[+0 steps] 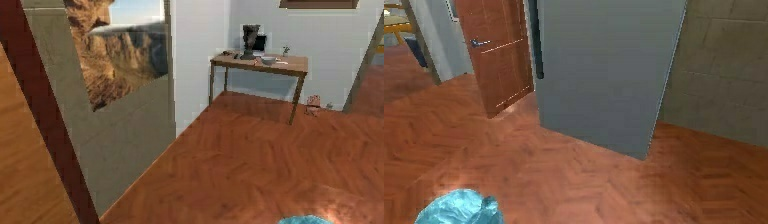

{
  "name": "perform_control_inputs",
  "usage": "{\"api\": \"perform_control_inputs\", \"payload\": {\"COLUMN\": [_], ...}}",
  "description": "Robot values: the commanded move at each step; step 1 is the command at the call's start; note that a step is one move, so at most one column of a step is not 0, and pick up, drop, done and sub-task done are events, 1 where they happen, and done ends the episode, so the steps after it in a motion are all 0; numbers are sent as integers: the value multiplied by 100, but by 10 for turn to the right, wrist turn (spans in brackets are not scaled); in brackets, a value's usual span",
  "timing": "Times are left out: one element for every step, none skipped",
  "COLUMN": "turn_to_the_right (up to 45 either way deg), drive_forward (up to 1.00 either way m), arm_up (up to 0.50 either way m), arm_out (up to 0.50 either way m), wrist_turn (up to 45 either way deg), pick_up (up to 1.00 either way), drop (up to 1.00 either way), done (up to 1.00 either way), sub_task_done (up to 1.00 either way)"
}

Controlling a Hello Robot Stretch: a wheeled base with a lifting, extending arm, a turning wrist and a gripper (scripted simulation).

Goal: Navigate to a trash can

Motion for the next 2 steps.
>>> {"api": "perform_control_inputs", "payload": {"turn_to_the_right": [-270,0], "drive_forward": [0,70], "arm_up": [0,0], "arm_out": [0,0], "wrist_turn": [0,0], "pick_up": [0,0], "drop": [0,0], "done": [0,0], "sub_task_done": [0,0]}}
